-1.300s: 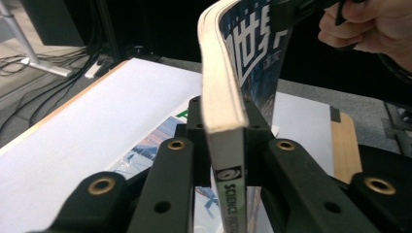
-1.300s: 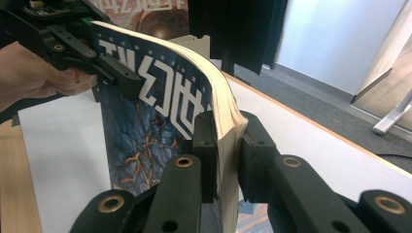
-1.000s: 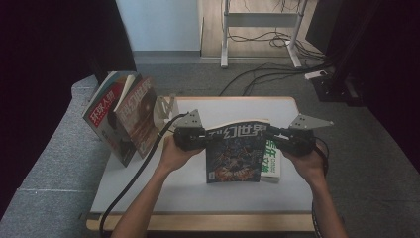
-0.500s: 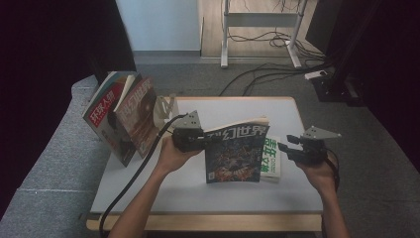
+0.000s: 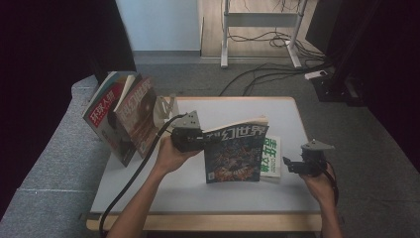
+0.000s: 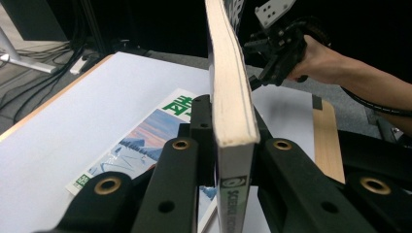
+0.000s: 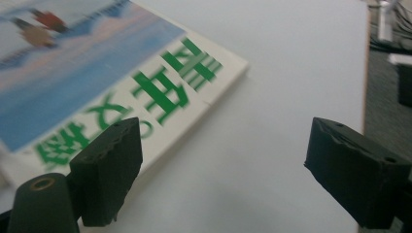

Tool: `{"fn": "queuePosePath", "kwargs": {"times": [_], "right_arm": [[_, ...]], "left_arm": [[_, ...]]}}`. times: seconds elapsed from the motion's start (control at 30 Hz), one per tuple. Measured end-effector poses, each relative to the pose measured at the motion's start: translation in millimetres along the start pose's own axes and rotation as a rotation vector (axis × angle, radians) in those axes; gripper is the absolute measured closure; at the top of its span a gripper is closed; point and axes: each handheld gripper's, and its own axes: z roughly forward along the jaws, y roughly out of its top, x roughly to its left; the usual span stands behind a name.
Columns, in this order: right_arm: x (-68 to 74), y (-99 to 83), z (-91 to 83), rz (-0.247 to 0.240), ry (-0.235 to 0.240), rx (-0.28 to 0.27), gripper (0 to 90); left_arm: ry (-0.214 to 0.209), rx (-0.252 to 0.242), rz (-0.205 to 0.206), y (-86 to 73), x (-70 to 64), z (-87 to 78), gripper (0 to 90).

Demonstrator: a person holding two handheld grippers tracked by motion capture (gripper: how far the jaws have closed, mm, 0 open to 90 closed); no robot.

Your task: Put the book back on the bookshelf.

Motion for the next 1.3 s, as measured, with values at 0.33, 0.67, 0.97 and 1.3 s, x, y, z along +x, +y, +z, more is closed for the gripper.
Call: {"fn": "queuePosePath", "kwargs": {"times": [0.33, 0.67, 0.97, 1.3], "right_arm": [[-3.7, -33.0, 19.8, 0.066, -0.015, 0.056, 0.0], [-3.4, -42.2, 26.9, 0.084, 0.008, 0.097, 0.0], [-3.5, -42.8, 27.2, 0.086, 0.007, 0.090, 0.0], [-3.5, -43.0, 27.2, 0.084, 0.006, 0.089, 0.0]], "left_arm": [[0.006, 0.008, 0.018, 0.0, -3.3, 0.2, 80.3], [0.008, 0.003, -0.024, 0.7, -3.0, 1.1, 82.2], [0.036, -0.015, -0.036, 3.5, -7.2, -3.5, 82.6], [0.066, 0.000, -0.055, 6.8, -8.6, -24.2, 82.7]]}}
